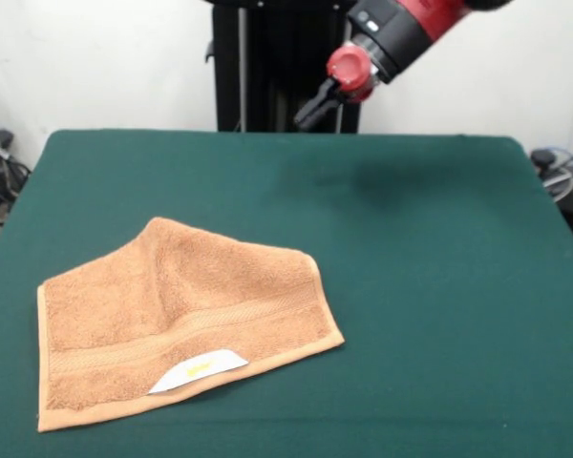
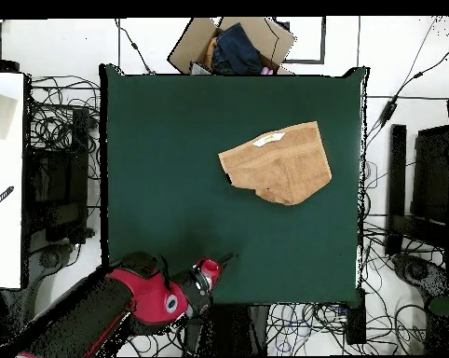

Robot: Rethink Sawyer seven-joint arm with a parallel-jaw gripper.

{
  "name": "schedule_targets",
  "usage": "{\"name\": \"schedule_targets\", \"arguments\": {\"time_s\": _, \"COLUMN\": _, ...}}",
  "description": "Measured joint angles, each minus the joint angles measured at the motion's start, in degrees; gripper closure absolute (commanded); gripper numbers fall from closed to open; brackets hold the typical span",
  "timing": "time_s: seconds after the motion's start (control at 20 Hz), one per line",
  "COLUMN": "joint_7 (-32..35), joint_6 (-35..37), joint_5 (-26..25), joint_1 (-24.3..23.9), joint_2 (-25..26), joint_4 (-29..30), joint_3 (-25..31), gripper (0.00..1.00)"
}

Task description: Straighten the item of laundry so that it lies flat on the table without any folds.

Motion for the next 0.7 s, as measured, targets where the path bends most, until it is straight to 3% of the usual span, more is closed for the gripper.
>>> {"name": "schedule_targets", "arguments": {"time_s": 0.7, "joint_7": 0.4, "joint_6": 0.0, "joint_5": 4.2, "joint_1": 4.6, "joint_2": 6.1, "joint_4": 0.0, "joint_3": -2.6, "gripper": 0.0}}
